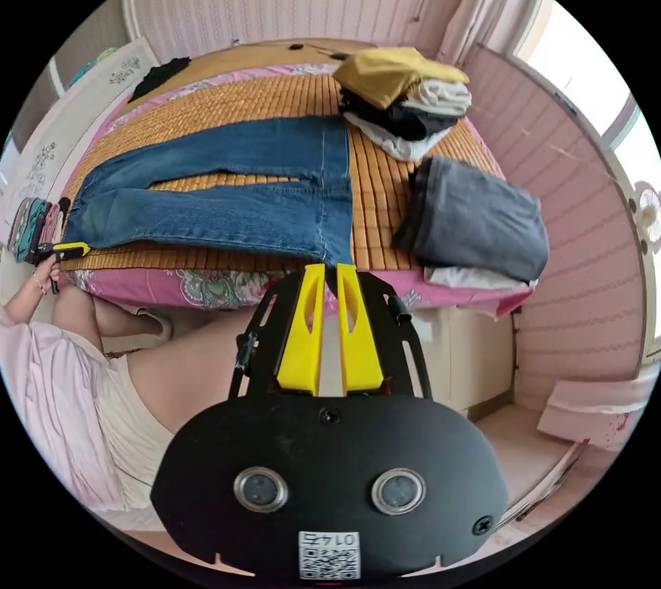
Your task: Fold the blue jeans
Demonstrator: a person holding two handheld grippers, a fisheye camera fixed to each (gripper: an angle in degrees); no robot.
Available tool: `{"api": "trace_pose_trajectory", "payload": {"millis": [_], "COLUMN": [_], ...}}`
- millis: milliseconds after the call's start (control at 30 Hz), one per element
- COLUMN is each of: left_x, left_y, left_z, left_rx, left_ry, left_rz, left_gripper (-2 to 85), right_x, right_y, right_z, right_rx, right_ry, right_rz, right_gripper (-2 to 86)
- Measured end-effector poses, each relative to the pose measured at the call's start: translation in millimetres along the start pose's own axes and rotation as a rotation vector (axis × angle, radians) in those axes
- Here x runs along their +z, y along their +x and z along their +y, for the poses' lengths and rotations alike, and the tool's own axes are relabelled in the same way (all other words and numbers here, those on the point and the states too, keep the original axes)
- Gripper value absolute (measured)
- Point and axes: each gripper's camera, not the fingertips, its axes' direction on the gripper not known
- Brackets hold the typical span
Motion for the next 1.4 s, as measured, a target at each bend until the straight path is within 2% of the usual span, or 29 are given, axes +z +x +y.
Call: {"api": "trace_pose_trajectory", "payload": {"millis": [67, 167, 367, 467, 600, 833, 933, 1000, 1067, 1200, 1300, 1400], "left_x": [3.4, 3.5, 0.0, 0.2, -12.3, -34.3, -17.5, -10.5, -11.2, -14.1, -23.7, -39.9], "left_y": [-0.2, -2.0, 2.8, 3.2, -6.5, -0.9, -8.4, -13.6, -18.3, -46.3, -79.7, -119.1], "left_z": [6.1, 14.6, 32.0, 43.4, 53.3, 43.7, 36.8, 37.2, 42.3, 65.2, 92.8, 131.3], "left_rx": [0.019, 0.037, 0.153, 0.158, 0.077, 0.066, 0.004, -0.033, -0.054, -0.175, -0.343, -0.547], "left_ry": [-0.036, -0.063, -0.212, -0.265, -0.215, -0.025, -0.022, -0.029, -0.015, 0.005, 0.061, 0.151], "left_rz": [-0.011, 0.002, 0.028, -0.026, 0.003, -0.084, -0.055, -0.024, -0.027, -0.044, -0.064, -0.110], "left_gripper": [-1.0, -1.0, -0.9, -0.6, 0.0, -0.1, -0.2, -0.2, -0.2, 0.3, 1.7, 5.0], "right_x": [38.6, 45.0, 74.1, 80.7, 77.6, 148.0, 199.3, 202.8, 211.7, 218.8, 214.9, 198.8], "right_y": [12.3, 12.5, -33.8, -40.2, -21.3, -59.8, -65.3, -59.7, -51.4, -31.3, -35.7, -73.7], "right_z": [16.4, 13.4, -51.6, -74.9, -80.0, -117.5, -133.9, -135.9, -138.6, -141.8, -145.4, -160.4], "right_rx": [0.132, 0.225, 0.038, 0.061, 0.153, 0.032, 0.047, 0.076, 0.117, 0.172, 0.178, 0.041], "right_ry": [-0.090, -0.007, -0.030, -0.022, 0.050, 0.003, -0.120, -0.079, -0.090, -0.094, -0.088, -0.001], "right_rz": [-0.086, -0.149, -0.054, 0.033, 0.007, 0.001, 0.056, 0.053, 0.219, 0.100, 0.149, 0.099], "right_gripper": [6.9, 8.0, 6.5, 5.0, 4.5, 0.2, -0.2, -0.3, -0.4, -0.5, -0.4, -0.2]}}
